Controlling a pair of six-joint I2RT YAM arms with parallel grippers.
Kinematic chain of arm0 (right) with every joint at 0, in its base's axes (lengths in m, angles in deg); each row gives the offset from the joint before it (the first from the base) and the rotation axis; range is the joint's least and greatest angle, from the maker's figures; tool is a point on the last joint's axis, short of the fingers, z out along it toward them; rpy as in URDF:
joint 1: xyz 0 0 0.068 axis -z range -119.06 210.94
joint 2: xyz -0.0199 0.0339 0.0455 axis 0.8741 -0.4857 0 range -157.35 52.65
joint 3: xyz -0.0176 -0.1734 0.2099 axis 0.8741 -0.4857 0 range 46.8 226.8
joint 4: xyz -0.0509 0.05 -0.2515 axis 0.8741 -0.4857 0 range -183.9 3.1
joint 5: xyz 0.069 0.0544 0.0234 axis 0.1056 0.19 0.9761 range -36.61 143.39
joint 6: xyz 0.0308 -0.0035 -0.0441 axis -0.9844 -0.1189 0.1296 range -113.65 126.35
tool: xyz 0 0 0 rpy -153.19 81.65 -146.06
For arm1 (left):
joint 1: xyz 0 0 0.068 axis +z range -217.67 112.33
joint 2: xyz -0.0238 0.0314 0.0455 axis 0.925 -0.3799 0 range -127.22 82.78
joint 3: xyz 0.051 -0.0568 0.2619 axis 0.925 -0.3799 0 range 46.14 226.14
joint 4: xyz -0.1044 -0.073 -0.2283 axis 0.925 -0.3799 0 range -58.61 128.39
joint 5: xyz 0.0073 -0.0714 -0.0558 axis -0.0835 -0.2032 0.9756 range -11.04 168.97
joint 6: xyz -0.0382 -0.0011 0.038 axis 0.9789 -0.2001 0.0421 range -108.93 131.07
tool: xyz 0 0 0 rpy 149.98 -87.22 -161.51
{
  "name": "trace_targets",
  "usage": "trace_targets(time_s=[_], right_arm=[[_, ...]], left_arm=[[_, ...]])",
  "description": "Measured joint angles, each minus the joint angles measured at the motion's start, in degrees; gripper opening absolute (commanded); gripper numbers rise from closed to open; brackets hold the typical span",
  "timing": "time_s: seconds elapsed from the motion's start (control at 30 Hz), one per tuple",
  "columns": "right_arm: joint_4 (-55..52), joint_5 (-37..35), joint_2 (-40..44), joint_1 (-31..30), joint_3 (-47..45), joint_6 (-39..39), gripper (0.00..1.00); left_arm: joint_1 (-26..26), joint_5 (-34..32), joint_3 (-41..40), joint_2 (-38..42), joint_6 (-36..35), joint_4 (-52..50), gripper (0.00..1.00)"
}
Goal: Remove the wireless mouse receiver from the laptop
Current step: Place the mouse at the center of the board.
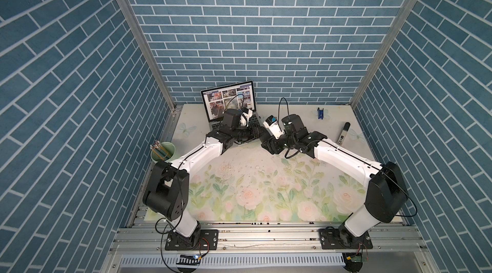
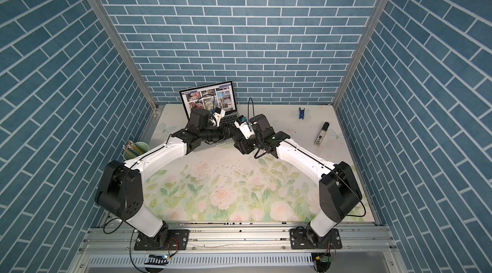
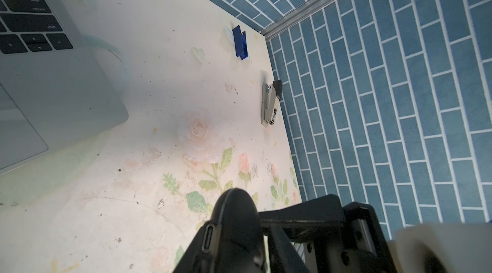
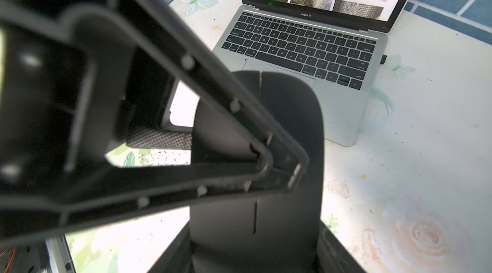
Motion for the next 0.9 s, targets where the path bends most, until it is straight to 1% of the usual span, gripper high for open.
trace_targets(time_s=[0.2,0.33,0.43,0.5,0.57,0.63,0.77,0.8,0.9], right_arm=[[-0.04,-0.02,0.00,0.00,0.02,-0.31,0.47],[-0.15,-0.11,-0.07,0.02,0.09,-0.44,0.47],[-0.55,-0.20,-0.24,0.13,0.13,-0.50,0.50],[-0.81,-0.28,-0.44,0.22,0.17,-0.76,0.55],[-0.92,-0.35,-0.63,0.22,0.24,-0.94,0.66],[-0.94,-0.48,-0.72,0.22,0.31,-1.18,0.73],[0.04,-1.09,-0.83,-0.22,0.90,-1.40,0.82],[0.31,-1.36,-0.83,-0.28,0.98,-1.38,0.88],[0.46,-4.35,-0.33,-1.16,0.81,-1.40,0.90]], left_arm=[[0.00,0.94,0.00,-0.02,0.13,0.68,0.29],[-0.04,1.16,-0.02,-0.17,0.00,0.94,0.18],[-0.15,1.44,-0.02,-0.68,-0.04,1.36,0.16],[-0.22,1.49,-0.02,-1.05,-0.07,1.68,0.16],[-0.22,1.49,-0.02,-1.27,-0.07,1.77,0.16],[-0.24,1.62,-0.02,-1.40,0.00,1.81,0.16],[-1.29,2.10,-0.02,-1.97,0.04,1.44,0.16],[-1.49,2.10,0.00,-2.16,0.09,1.07,0.16],[-1.68,1.64,1.25,-3.26,0.33,-1.22,0.15]])
